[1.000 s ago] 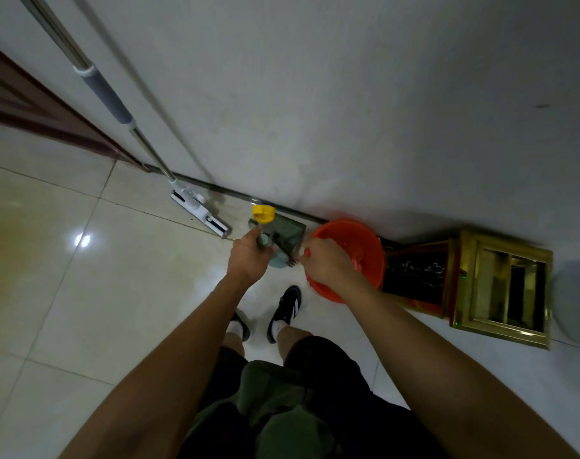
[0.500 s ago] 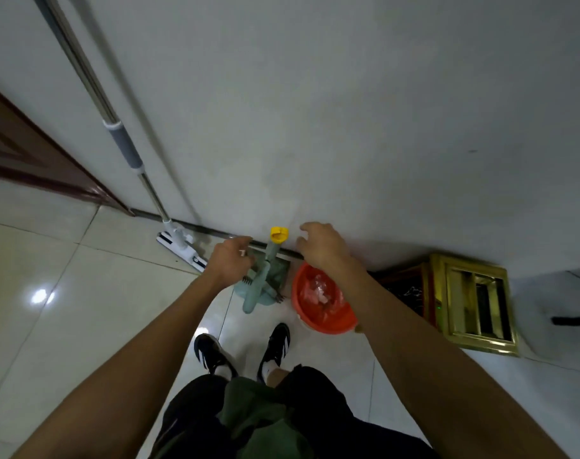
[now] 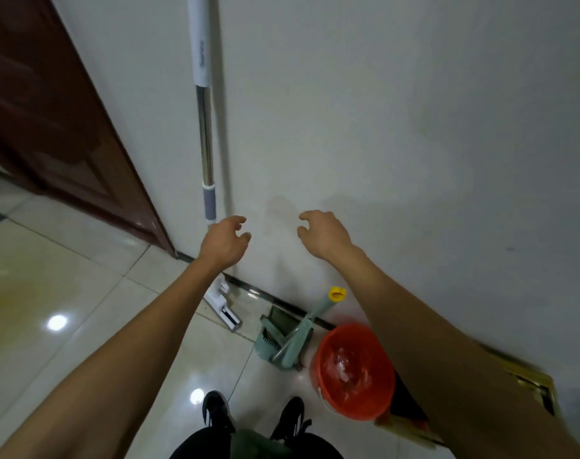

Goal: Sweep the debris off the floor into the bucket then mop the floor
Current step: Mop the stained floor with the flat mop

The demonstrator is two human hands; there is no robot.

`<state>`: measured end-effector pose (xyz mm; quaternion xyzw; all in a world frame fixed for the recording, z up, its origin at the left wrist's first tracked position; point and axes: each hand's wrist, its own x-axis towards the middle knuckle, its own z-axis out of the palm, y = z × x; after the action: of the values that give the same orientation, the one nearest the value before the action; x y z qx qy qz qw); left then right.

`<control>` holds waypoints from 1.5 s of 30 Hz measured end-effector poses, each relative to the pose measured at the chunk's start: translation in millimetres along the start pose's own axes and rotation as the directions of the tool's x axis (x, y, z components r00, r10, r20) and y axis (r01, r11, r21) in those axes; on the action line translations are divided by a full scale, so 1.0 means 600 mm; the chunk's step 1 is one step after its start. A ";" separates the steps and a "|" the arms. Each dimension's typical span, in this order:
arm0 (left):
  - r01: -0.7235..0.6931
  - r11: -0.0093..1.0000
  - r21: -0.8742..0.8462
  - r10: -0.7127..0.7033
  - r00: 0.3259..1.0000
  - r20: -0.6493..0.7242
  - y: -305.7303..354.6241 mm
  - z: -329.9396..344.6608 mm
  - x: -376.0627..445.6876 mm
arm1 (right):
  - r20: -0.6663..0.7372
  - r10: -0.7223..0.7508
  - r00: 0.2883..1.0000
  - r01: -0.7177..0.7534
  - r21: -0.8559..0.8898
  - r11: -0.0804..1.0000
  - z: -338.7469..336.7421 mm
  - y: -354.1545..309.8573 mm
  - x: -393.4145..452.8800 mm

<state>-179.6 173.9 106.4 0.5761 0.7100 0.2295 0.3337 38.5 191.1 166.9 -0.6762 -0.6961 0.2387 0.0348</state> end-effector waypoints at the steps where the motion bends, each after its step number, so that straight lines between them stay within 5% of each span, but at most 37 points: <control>1: 0.020 1.000 -0.018 -0.021 1.000 -0.020 -0.006 -0.014 0.002 | 0.000 -0.035 0.999 0.035 -0.015 0.999 0.001 -0.022 0.005; 12: 0.261 0.890 -0.373 -0.299 0.953 -0.047 -0.111 -0.101 0.044 | 0.027 -0.368 0.930 0.354 -0.339 0.872 0.034 -0.212 0.071; 18: 0.248 0.867 -0.432 -0.282 0.959 -0.016 -0.135 -0.108 0.121 | -0.070 -0.222 0.973 0.224 0.023 0.974 0.053 -0.273 0.151; 25: 0.161 0.896 -0.414 -0.164 0.986 0.027 -0.122 -0.129 0.219 | -0.220 -0.074 0.973 0.153 0.366 0.918 0.053 -0.325 0.232; 35: 0.064 0.911 -0.409 -0.038 0.997 0.069 -0.091 -0.150 0.259 | -0.373 -0.046 0.927 0.262 0.554 0.790 0.052 -0.355 0.248; 45: 0.021 0.956 -0.292 -0.034 0.999 -0.041 -0.121 -0.146 0.140 | -0.337 -0.220 0.916 0.357 0.430 0.829 0.072 -0.347 0.144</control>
<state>-302.0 243.6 96.4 0.5054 0.6838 0.3398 0.4018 -177.3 267.6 184.1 -0.5580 -0.6975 0.3011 0.3340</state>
